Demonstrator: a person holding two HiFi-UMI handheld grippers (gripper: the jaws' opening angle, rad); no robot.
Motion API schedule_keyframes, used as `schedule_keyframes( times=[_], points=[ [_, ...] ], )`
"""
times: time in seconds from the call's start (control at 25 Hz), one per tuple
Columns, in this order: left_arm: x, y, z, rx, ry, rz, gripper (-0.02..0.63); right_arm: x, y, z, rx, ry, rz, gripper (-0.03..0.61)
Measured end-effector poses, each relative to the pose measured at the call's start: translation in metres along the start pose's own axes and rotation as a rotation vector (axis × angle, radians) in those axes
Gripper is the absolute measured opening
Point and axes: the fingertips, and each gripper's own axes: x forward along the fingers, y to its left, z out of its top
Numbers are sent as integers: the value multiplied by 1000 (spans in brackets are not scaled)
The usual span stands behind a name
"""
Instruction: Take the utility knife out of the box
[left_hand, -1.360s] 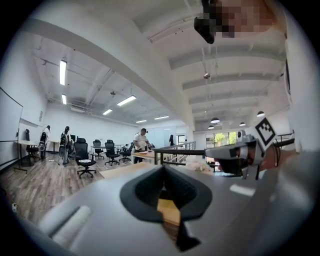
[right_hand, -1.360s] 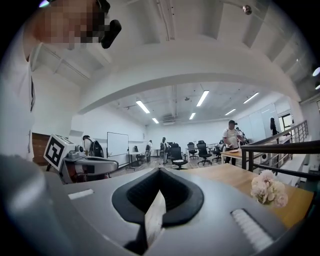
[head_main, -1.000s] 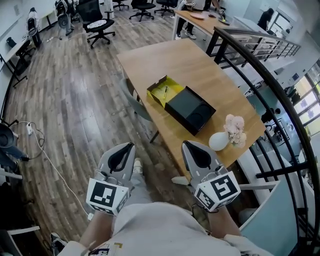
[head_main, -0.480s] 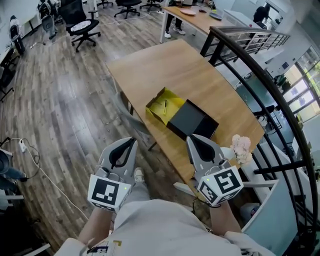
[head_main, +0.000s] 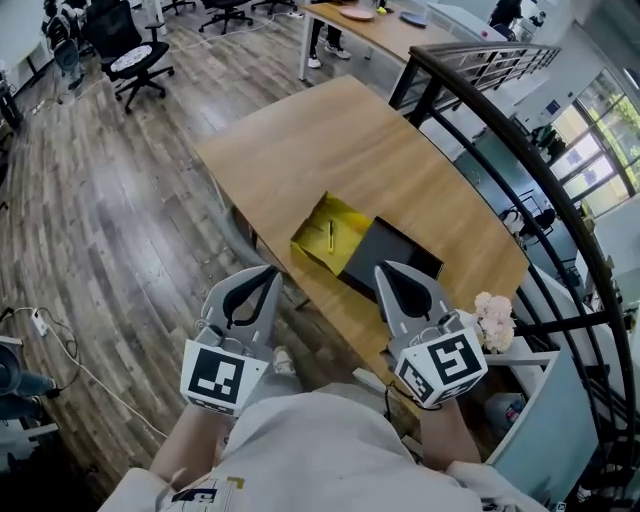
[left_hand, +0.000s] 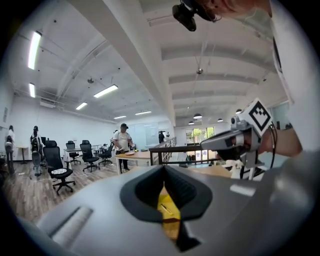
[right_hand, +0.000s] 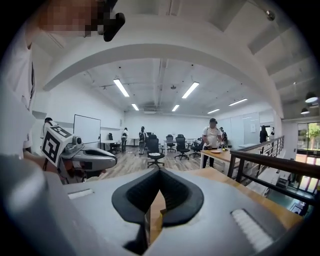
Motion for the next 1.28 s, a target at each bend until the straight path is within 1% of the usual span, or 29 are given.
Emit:
schedule_keyframes(
  times=[0.16,0.36,0.48,0.64,0.8,0.88,1.08,1.2,1.28],
  points=[
    [21,15,2,13,1,-22,2,21,-11,-2,10,11,-18,0],
    [41,16,-3,-8,25,-21,2,33,-31,-7,36,21,-23,0],
    [49,14,-5,-15,43,-13,2,36,-40,-12,39,28,5,0],
    [56,11,-3,6,55,10,2,40,-45,-11,30,8,87,0],
    [65,12,-6,-6,72,28,2,51,-61,-21,18,44,70,0],
    [68,13,-9,-16,79,31,2,56,-66,-27,33,57,64,0],
    [83,21,-14,-14,84,33,2,76,-72,-38,89,91,85,3],
    [94,27,-14,-20,87,36,2,91,-80,-45,118,119,82,49],
    [100,30,-13,-30,83,35,2,101,-85,-54,134,142,78,63]
  ],
)
